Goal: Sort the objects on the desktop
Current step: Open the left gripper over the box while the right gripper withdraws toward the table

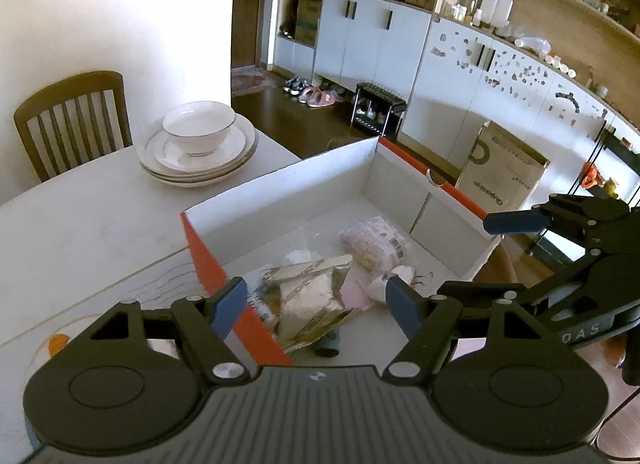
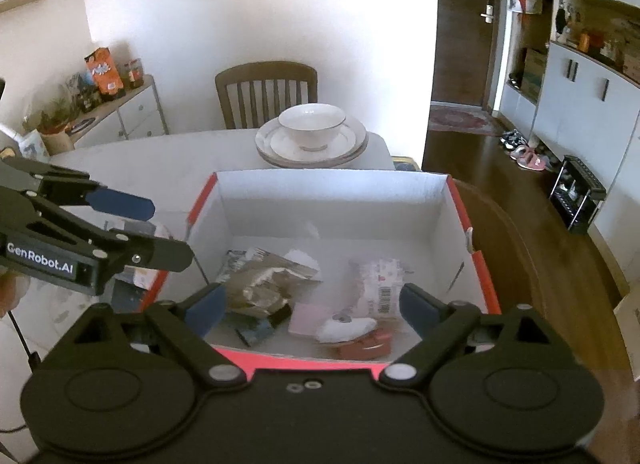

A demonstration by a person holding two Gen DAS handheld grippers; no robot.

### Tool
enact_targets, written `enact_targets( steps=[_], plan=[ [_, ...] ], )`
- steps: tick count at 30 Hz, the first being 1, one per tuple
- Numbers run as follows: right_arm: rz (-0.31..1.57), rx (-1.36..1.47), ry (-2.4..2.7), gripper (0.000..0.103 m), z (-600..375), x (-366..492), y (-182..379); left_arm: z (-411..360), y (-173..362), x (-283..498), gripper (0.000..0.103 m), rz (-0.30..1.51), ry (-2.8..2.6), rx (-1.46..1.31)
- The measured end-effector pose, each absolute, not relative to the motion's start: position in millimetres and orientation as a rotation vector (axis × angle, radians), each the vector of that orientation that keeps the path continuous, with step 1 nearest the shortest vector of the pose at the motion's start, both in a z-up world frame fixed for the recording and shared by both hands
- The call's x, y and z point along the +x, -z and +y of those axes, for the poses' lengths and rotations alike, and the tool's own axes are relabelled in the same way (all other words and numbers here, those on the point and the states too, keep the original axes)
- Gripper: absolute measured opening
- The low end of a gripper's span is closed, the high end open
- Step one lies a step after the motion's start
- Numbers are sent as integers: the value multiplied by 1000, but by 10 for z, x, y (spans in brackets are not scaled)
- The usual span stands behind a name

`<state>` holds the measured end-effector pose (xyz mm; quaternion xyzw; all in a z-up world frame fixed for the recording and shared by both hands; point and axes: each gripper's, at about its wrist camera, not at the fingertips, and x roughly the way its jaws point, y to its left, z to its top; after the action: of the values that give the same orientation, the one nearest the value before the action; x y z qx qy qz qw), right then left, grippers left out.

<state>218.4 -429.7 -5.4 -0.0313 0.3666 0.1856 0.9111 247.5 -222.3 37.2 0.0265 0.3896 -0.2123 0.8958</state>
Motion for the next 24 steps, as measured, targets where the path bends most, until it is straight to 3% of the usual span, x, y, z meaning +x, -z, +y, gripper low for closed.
enact_targets(
  steps=[2,4,21,23,24],
  plan=[
    [752,-56,-379,95,-4223,2136,28,-2132,-379,2439,76,804,438,48],
    [751,-54,-378,96,-4135,2097,12,-2021,-391,2406,82,802,436,38],
    [704,-21,-370,102,-3235,1762,-114,-974,-409,2178,87,765,420,16],
    [702,-18,-375,102,-3107,1728,-103,-835,-393,2176,91,762,407,20],
    [702,-17,-377,102,-3047,1720,-97,-777,-386,2181,99,761,401,22]
  ],
)
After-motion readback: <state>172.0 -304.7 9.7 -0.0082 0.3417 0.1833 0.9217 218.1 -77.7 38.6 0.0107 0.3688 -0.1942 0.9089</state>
